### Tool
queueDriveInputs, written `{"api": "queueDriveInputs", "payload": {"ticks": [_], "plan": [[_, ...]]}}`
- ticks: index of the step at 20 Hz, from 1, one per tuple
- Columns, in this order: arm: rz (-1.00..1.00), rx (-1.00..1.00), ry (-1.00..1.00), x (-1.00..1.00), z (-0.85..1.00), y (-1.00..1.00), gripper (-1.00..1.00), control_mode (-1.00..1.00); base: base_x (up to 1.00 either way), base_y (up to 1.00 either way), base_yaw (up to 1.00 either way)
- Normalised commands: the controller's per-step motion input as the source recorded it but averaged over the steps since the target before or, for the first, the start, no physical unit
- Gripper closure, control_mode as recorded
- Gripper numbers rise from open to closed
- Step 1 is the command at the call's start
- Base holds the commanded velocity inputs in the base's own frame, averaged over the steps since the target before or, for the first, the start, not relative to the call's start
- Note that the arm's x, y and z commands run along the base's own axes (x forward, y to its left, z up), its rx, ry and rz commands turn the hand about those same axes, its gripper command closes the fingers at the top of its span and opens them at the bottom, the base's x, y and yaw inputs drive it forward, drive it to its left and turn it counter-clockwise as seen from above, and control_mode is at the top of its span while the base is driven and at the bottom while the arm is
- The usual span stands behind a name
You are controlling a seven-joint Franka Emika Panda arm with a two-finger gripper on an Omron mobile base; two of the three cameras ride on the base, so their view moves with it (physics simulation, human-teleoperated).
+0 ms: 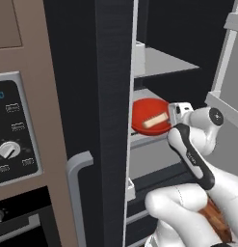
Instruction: Place one of the steaks on the plate and the other in the bowl. Then place the bowl in the fridge.
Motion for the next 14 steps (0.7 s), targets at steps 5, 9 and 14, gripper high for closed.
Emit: {"api": "queueDriveInputs", "payload": {"ticks": [5, 9, 14], "plan": [[-0.03, 0.0, 0.0, 0.57, 0.0, 0.0, 1.0, -1.0, 0.0, 0.0, 0.0], [0.0, 0.0, -0.01, 0.57, 0.0, 0.0, 1.0, -1.0, 0.0, 0.0, 0.0], [0.0, 0.0, 0.0, 0.52, -0.09, 0.0, 1.0, -1.0, 0.0, 0.0, 0.0]]}}
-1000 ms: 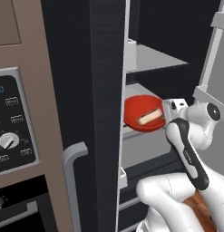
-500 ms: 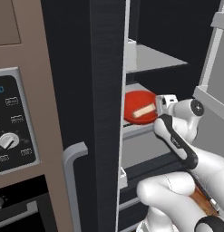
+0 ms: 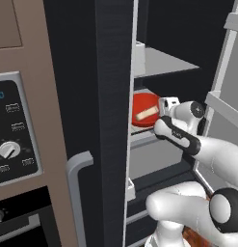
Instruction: Place one of the steaks on the plate and the other in the bowl. Then place the bowl in the fridge.
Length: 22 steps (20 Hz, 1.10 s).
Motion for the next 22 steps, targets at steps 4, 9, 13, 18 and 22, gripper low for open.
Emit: {"api": "queueDriveInputs", "payload": {"ticks": [4, 9, 13, 18, 22], "plan": [[0.0, 0.0, 0.0, 0.38, -0.37, 0.04, 1.0, -1.0, 0.0, 0.0, 0.0], [0.0, 0.0, -0.02, 0.46, -0.28, 0.11, 1.0, -1.0, 0.0, 0.0, 0.0], [-0.01, 0.0, -0.01, 0.49, -0.14, 0.12, 1.0, -1.0, 0.0, 0.0, 0.0], [-0.02, 0.0, 0.0, 0.38, -0.12, 0.12, 1.0, -1.0, 0.0, 0.0, 0.0], [-0.01, 0.0, 0.0, 0.39, -0.06, 0.03, 1.0, -1.0, 0.0, 0.0, 0.0]]}}
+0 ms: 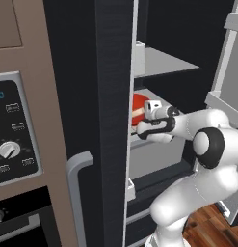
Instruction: Place one of the steaks on the plate and the other in the bowl. Then place the bowl in the fridge.
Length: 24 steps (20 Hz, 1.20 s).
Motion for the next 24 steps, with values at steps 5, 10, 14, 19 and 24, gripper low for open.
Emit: {"api": "queueDriveInputs", "payload": {"ticks": [5, 10, 14, 19, 24], "plan": [[-0.01, 0.0, 0.0, 0.41, -0.05, 0.03, 1.0, -1.0, 0.0, 0.0, 0.0], [-0.01, 0.0, 0.0, 0.37, -0.03, 0.02, 1.0, -1.0, 0.0, 0.0, 0.0], [0.0, 0.0, 0.0, 0.33, -0.02, 0.0, -1.0, -1.0, 0.0, 0.0, 0.0], [0.0, 0.0, 0.0, 0.35, -0.08, 0.01, -1.0, -1.0, 0.0, 0.0, 0.0], [0.0, 0.0, -0.09, 0.0, 0.03, 0.0, -1.0, -1.0, 0.0, 0.0, 0.0]]}}
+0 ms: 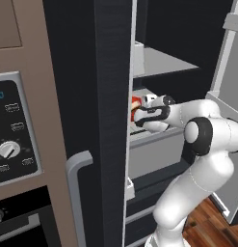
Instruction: Place one of the steaks on the plate and the other in the bowl. Then place the bowl in the fridge.
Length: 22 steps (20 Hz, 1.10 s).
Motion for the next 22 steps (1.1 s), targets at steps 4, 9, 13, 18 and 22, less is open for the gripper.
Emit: {"api": "queueDriveInputs", "payload": {"ticks": [4, 9, 13, 18, 22], "plan": [[0.0, 0.0, -0.19, -0.35, 0.02, 0.0, -1.0, -1.0, 0.0, 0.0, 0.0], [0.0, 0.0, -0.18, -0.61, 0.41, -0.07, -1.0, -1.0, 0.0, 0.0, 0.0], [0.0, 0.0, -0.14, -0.34, 1.0, -0.07, -1.0, -1.0, 0.0, 0.0, 0.0], [0.0, 0.0, -0.04, -0.58, 1.0, -0.02, -1.0, -1.0, 0.0, 0.0, 0.0], [0.0, -0.08, 0.24, -0.99, 1.0, -0.09, -1.0, -1.0, 0.0, 0.0, 0.0]]}}
